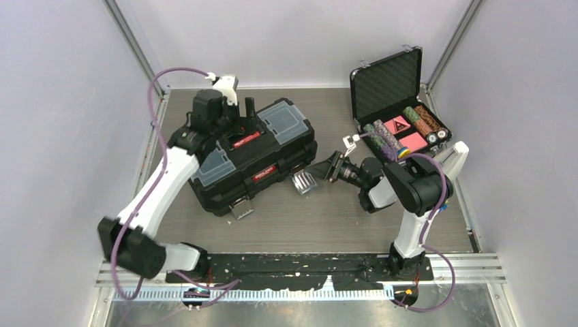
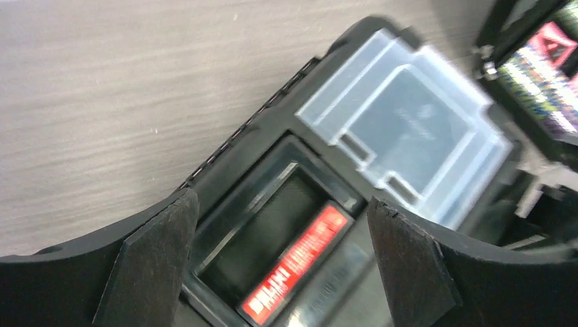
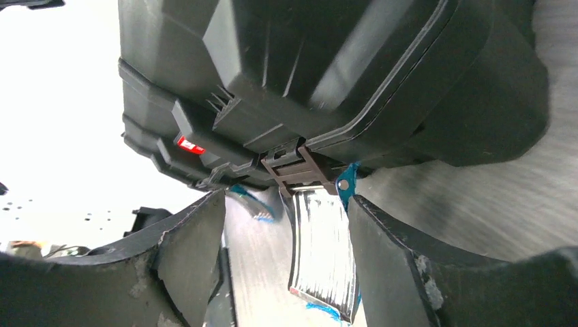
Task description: Pack the tool kit
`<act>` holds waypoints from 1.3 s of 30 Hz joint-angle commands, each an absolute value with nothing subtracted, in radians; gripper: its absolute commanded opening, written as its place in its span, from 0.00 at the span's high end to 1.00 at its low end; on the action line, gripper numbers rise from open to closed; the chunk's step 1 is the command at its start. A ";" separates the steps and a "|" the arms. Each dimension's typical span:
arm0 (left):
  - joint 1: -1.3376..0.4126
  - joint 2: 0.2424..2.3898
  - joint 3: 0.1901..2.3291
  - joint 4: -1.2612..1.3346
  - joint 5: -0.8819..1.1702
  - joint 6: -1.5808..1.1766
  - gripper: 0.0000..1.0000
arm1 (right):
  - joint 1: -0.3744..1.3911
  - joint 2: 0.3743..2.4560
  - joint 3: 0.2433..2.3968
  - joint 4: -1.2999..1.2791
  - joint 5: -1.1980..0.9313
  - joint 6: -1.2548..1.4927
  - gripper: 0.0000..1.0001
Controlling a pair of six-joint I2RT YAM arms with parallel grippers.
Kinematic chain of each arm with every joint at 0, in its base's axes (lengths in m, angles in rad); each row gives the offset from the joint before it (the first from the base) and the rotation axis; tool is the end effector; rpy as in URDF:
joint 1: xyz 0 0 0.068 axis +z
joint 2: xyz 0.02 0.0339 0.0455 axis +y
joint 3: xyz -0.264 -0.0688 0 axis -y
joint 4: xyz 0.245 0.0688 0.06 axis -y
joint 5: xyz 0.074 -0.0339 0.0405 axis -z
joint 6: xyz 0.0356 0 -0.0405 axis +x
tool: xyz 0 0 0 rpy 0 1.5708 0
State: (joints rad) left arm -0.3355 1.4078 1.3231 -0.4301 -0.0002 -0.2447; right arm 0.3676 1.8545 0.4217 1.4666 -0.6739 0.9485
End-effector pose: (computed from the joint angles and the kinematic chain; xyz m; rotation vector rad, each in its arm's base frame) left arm 0.3038 -0.1059 0.3591 0.0954 2.1027 -0.3510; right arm 0.2615 0.1245 0.1360 -0.1011 1.7652 1.5123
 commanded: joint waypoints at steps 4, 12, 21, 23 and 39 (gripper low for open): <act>-0.518 1.109 1.186 -0.275 -0.194 -0.022 0.03 | 0.415 1.845 0.453 1.615 -0.804 1.099 0.31; -0.765 0.975 1.018 -0.277 -0.242 0.105 0.02 | 0.416 1.856 0.453 1.573 -0.798 1.096 0.35; -1.062 0.995 0.732 -0.072 -0.288 0.275 0.00 | 0.417 1.856 0.461 1.562 -0.795 1.101 0.35; -1.109 1.031 0.696 -0.008 -0.321 0.298 0.00 | 0.417 1.857 0.463 1.561 -0.794 1.101 0.36; -1.114 0.972 0.664 0.008 -0.620 0.225 0.00 | 0.399 1.765 0.442 1.269 -0.602 0.714 0.15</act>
State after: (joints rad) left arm -1.1416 1.0168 0.6617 -0.0154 -0.5060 0.2619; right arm 0.4034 1.7782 0.4389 1.2896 -0.6876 0.8371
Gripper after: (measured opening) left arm 0.994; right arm 0.837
